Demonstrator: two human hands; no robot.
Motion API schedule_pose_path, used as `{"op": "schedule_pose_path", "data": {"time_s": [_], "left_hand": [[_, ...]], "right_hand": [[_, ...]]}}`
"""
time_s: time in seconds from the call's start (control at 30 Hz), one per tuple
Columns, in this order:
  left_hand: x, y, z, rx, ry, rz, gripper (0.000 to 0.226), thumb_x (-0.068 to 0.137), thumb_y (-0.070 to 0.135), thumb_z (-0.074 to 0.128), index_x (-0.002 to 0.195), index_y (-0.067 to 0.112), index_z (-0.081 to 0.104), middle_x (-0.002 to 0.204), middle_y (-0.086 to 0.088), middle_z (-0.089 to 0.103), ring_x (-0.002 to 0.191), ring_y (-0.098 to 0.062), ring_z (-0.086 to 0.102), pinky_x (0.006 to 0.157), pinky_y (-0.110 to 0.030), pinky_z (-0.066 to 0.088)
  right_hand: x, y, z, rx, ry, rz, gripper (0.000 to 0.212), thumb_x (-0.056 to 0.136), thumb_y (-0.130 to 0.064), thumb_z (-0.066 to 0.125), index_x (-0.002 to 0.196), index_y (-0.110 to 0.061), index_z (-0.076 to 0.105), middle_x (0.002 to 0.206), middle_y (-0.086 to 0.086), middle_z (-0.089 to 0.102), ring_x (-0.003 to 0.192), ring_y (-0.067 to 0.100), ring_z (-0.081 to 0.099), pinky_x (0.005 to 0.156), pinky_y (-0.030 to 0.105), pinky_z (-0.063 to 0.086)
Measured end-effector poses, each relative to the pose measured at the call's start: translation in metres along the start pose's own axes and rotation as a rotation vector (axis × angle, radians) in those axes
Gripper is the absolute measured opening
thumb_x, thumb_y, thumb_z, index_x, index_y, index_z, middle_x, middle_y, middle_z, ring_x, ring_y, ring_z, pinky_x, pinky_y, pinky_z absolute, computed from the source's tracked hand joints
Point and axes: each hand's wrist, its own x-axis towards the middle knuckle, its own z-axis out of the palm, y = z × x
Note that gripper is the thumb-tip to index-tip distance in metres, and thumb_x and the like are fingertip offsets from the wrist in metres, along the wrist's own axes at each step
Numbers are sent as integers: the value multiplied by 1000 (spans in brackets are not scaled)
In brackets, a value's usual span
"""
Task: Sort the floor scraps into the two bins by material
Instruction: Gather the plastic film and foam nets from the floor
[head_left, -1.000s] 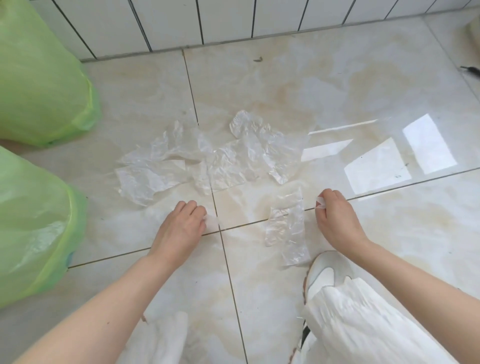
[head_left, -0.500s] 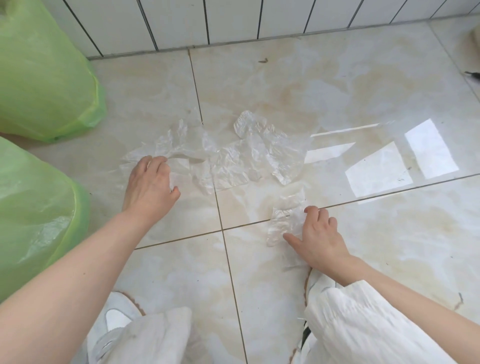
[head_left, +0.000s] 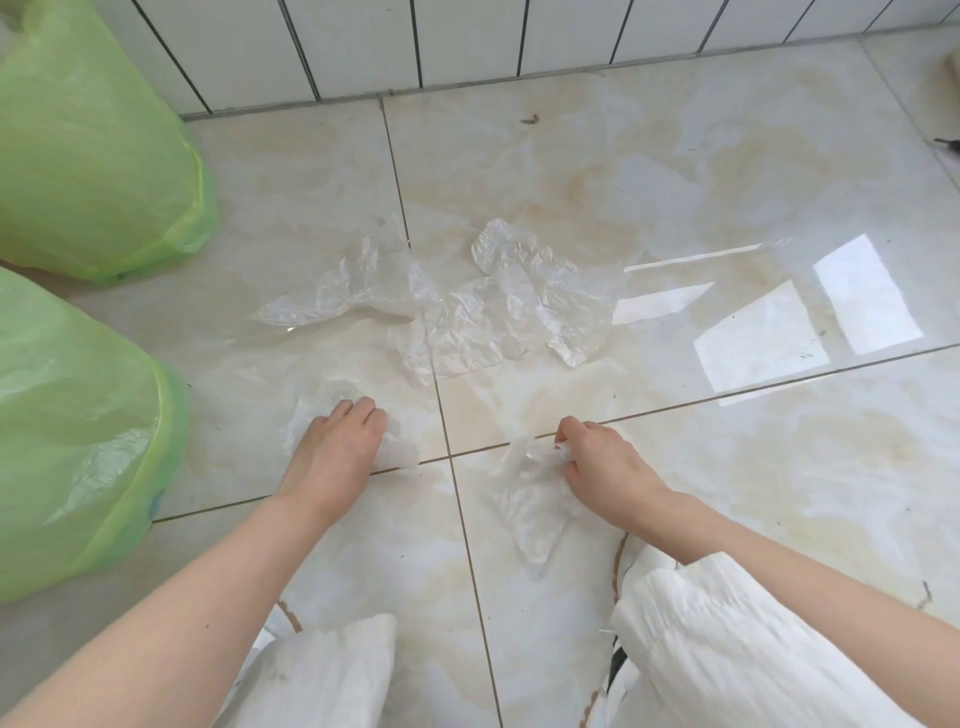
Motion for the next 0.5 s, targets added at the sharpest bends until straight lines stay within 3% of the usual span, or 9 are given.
{"op": "schedule_pose_path", "data": {"time_s": [0.13, 0.3, 0.4, 0.5], "left_hand": [[-5, 2, 1, -171, 88, -48, 45, 45, -27, 56, 76, 6, 49, 76, -11, 50, 68, -32, 51, 44, -34, 42], [1, 13, -27, -372, 184, -179, 22, 76, -12, 50, 86, 5, 43, 79, -8, 46, 59, -35, 43, 50, -34, 34], [10, 25, -42, -484, 192, -152, 17, 85, 2, 47, 94, 14, 38, 86, 1, 44, 65, -40, 50, 55, -41, 44], [25, 31, -52, -503, 122, -97, 27, 86, 13, 46, 110, 21, 38, 112, 1, 47, 77, -41, 56, 68, -46, 49]], "right_hand": [[-5, -1, -7, 75, 106, -39, 30, 81, 4, 33, 102, -14, 44, 99, 7, 57, 85, 34, 54, 72, 42, 48], [-19, -13, -21, 102, 206, -89, 32, 83, 1, 35, 109, -17, 42, 105, 3, 55, 84, 32, 55, 74, 44, 48], [-34, -28, -22, 86, 127, -190, 33, 85, -7, 37, 115, -20, 41, 108, 0, 50, 81, 28, 55, 73, 43, 47], [-42, -42, -10, -67, 21, -357, 37, 87, -27, 43, 124, -23, 40, 108, -2, 45, 79, 19, 49, 71, 34, 44]]}}
